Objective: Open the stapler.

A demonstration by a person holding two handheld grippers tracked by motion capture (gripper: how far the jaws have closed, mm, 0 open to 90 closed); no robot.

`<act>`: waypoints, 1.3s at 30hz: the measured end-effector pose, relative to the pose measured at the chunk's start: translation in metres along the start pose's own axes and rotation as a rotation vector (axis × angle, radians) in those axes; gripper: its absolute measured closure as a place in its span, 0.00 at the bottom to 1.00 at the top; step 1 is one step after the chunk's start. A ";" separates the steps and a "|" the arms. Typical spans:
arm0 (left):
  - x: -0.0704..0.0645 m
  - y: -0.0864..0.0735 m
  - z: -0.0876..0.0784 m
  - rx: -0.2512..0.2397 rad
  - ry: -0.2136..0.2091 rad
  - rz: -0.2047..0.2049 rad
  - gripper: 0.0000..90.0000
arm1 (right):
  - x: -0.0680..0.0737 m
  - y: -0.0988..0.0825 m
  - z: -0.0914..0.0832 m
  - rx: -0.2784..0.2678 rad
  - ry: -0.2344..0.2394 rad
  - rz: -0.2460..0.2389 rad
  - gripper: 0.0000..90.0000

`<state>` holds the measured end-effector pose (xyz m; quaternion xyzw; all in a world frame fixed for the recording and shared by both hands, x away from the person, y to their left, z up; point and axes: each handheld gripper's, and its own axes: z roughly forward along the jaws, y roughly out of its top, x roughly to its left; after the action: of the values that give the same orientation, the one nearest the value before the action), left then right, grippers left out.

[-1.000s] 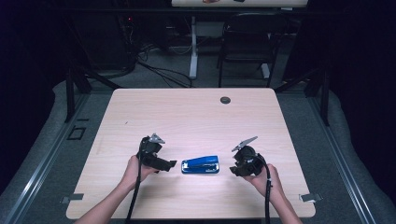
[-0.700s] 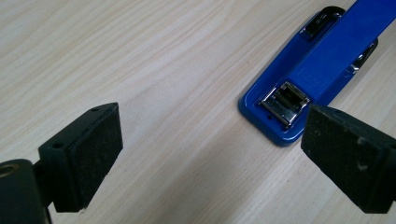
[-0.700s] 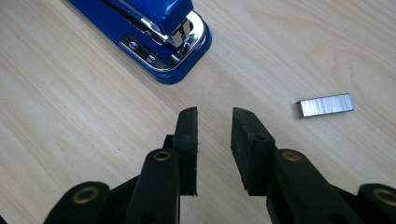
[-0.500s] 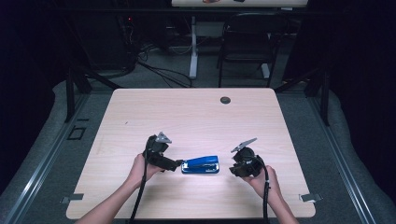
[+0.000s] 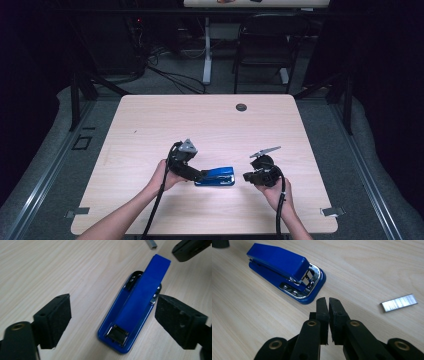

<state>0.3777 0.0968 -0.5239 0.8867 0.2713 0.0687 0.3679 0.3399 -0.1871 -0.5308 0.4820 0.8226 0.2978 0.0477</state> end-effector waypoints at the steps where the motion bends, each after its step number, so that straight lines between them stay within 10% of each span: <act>1: -0.002 0.003 0.004 0.002 -0.016 0.023 0.17 | 0.001 0.000 0.001 0.001 0.004 0.010 0.98; 19: -0.016 0.019 0.037 0.035 -0.145 0.165 0.45 | 0.004 0.004 0.024 -0.027 0.111 0.116 1.00; 39: -0.021 0.016 0.053 0.088 -0.156 0.265 0.66 | -0.003 0.003 0.036 -0.039 0.152 0.242 1.00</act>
<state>0.3845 0.0436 -0.5497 0.9327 0.1254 0.0356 0.3362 0.3568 -0.1720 -0.5594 0.5526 0.7539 0.3528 -0.0418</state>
